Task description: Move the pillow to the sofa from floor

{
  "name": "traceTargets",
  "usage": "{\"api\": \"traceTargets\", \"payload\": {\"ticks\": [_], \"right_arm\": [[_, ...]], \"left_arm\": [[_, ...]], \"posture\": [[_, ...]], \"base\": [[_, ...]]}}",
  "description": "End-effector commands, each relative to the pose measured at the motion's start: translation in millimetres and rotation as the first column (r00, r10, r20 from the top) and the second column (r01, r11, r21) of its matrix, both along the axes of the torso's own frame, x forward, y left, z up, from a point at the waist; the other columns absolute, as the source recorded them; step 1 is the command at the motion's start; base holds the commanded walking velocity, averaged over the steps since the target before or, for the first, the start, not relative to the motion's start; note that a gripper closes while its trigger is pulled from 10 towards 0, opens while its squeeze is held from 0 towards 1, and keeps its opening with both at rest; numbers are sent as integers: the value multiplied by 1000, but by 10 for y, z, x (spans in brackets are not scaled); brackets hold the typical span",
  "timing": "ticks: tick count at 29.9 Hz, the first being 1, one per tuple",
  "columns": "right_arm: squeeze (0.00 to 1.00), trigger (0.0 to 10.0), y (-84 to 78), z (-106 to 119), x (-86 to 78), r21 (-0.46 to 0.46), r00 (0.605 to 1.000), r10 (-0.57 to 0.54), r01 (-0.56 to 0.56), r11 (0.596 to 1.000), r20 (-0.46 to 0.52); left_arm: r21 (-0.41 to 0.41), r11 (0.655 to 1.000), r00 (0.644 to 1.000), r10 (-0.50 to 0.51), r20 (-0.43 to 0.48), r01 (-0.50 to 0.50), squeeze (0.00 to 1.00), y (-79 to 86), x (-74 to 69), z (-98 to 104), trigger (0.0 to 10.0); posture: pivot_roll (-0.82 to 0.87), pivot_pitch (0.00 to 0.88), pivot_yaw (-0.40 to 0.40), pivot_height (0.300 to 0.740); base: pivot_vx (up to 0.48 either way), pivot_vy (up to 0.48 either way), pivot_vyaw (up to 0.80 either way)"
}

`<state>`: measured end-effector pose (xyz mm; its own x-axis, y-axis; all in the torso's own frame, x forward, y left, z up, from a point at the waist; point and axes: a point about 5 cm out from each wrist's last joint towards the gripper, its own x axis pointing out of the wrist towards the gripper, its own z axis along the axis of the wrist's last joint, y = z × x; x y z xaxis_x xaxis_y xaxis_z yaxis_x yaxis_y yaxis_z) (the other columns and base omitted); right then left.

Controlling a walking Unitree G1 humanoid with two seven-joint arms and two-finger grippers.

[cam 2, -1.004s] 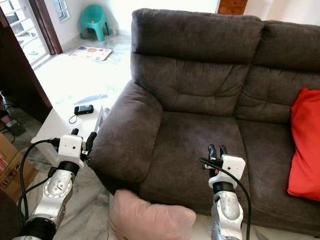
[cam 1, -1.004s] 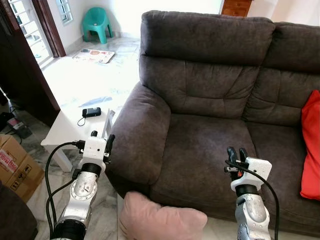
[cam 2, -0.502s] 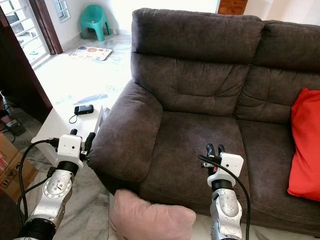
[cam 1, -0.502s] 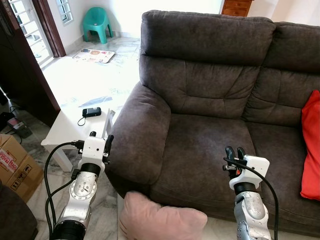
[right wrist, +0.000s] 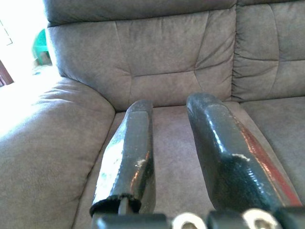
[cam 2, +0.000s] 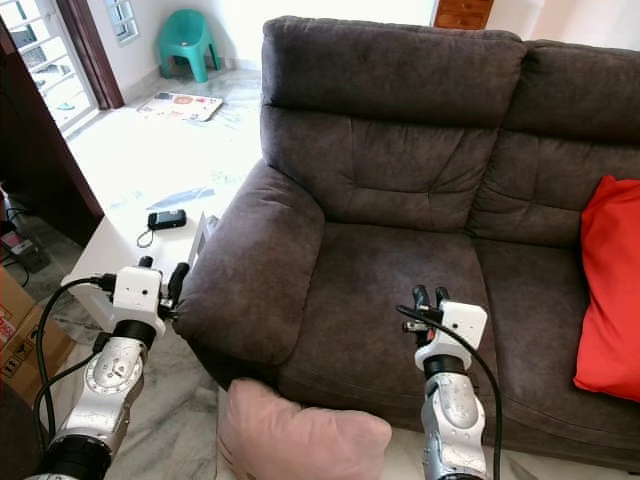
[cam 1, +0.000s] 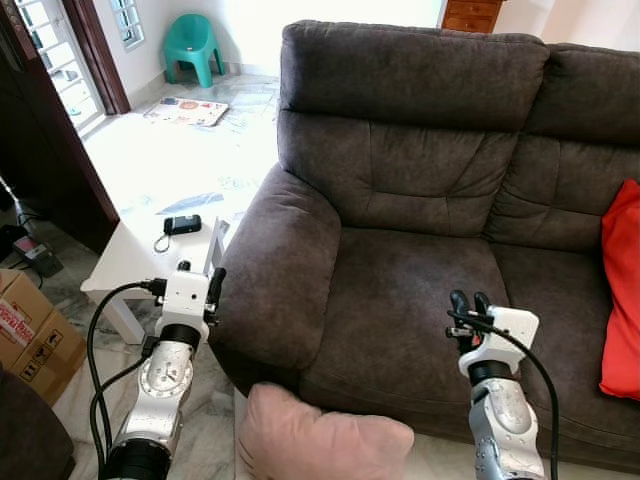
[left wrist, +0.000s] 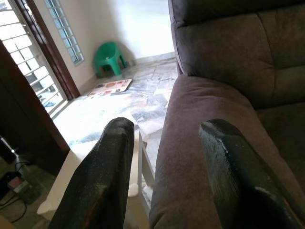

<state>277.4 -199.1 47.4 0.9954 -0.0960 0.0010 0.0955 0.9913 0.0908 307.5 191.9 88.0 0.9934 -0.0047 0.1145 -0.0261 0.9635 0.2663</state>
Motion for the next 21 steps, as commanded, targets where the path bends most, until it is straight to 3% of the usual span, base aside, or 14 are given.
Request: {"api": "traceTargets", "payload": {"ticks": [1, 15, 21], "right_arm": [[0, 10000, -10, 55, 24, 1, 1000, 3, -3, 1000, 17], [0, 10000, -21, 74, 28, -5, 1000, 14, -14, 1000, 6], [0, 10000, -7, 78, 36, -5, 1000, 20, -20, 1000, 4]], "left_arm": [[-6, 1000, 1000, 5, 9, -5, 0, -4, 6, 30, 10000], [-10, 1000, 1000, 9, 6, -8, 0, -12, 5, 29, 10000], [-14, 1000, 1000, 10, 7, -10, 0, -16, 7, 32, 10000]], "posture": [[46, 0, -45, 740], [44, 0, -50, 740], [43, 0, -51, 708]], "base": [[0, 0, 0], [0, 0, 0], [0, 0, 0]]}}
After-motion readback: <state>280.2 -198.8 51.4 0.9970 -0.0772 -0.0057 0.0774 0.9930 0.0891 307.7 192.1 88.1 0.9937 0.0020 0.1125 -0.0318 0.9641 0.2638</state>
